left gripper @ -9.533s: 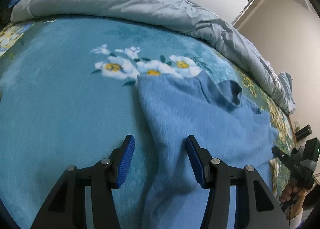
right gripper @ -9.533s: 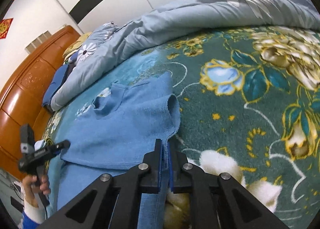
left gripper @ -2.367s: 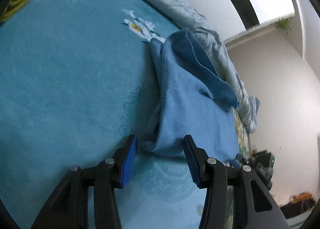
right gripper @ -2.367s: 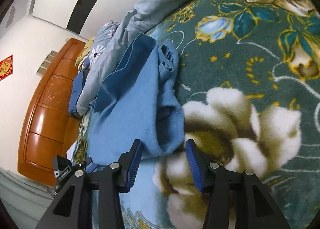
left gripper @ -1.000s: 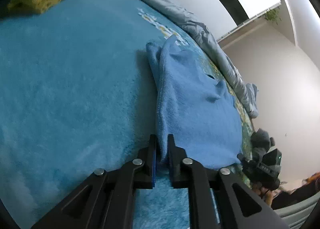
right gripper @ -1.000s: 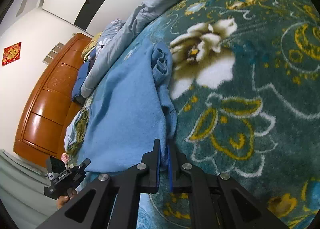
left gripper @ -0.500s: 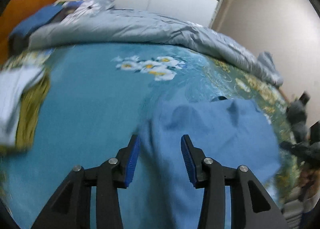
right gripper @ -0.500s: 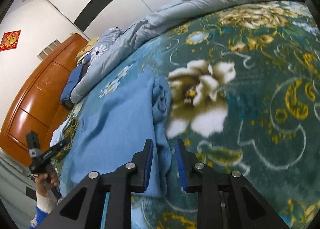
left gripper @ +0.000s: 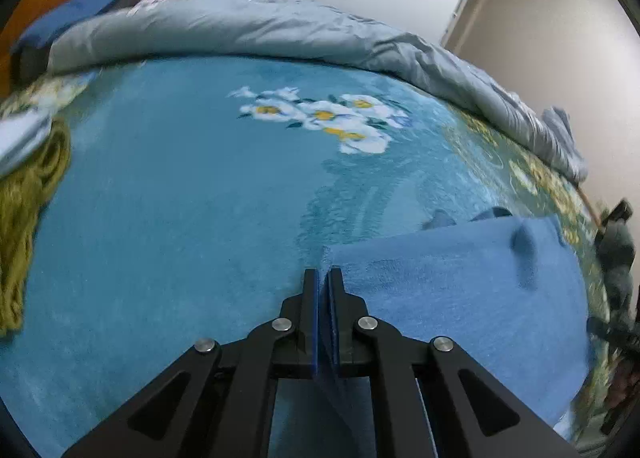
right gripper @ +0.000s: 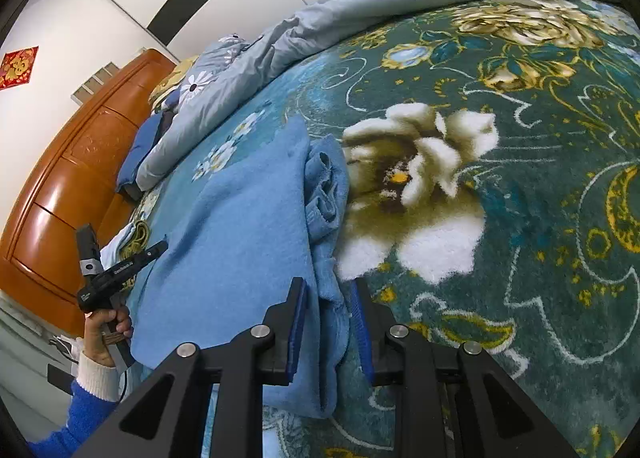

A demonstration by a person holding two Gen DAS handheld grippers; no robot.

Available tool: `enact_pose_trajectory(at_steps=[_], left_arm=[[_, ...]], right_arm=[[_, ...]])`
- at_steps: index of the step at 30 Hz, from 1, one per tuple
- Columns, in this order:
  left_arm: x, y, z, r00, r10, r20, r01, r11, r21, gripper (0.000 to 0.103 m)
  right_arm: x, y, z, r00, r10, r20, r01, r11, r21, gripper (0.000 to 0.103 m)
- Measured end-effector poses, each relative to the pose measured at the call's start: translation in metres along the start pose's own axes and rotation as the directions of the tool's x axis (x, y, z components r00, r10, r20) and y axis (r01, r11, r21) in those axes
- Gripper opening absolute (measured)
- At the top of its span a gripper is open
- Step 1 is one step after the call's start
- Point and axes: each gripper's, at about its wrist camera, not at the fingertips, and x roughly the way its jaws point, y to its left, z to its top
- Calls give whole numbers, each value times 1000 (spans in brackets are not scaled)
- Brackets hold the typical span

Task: Fold clothes

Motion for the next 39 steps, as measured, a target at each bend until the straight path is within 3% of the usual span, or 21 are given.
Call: enact_pose_trajectory(at_steps=[4, 6, 10, 13, 17, 21, 23, 26, 28, 31, 36, 39], left_arm=[[7, 14, -2, 999, -35, -14, 34, 995, -93, 8], [3, 11, -3, 999, -34, -12, 33, 996, -81, 8], [-17, 6, 0, 1000, -1, 5, 1, 997, -83, 13], [-41, 5, -2, 998, 47, 32, -43, 991, -129, 28], [-62, -28, -16, 994, -104, 45, 107, 990, -88, 28], [-54, -94, -36, 973, -232, -16, 233, 971, 51, 28], [-41, -117, -44, 965, -259, -50, 262, 961, 84, 27], [-19, -129, -47, 965, -248, -85, 254, 965, 67, 19], [-7, -127, -50, 963, -248, -109, 252, 967, 31, 17], [6, -120, -56, 962, -242, -131, 241, 970, -22, 10], [14, -109, -60, 963, -244, -118, 234, 968, -93, 2], [15, -116, -60, 972, -207, -112, 200, 977, -74, 2]], right_arm=[[1, 1, 1, 1000, 6, 1, -6, 1000, 4, 26], [1, -1, 1, 1000, 17, 9, -17, 1000, 11, 26], [0, -4, 2, 999, 46, 25, -47, 998, 29, 47], [2, -7, 4, 997, 67, 31, -68, 997, 30, 52], [13, -11, 7, 996, 84, 19, -84, 996, 35, 54], [20, -10, 12, 991, 132, 25, -133, 990, 36, 55], [24, -9, 14, 988, 156, 15, -157, 987, 33, 55], [28, -8, 15, 980, 200, -1, -200, 980, 22, 51], [34, -8, 15, 977, 212, -18, -212, 977, 22, 34], [38, -10, 15, 974, 224, -29, -223, 974, 38, 15], [25, 12, 22, 983, 185, -15, -185, 983, -12, 13], [11, 39, 31, 989, 149, -5, -149, 986, -68, 13]])
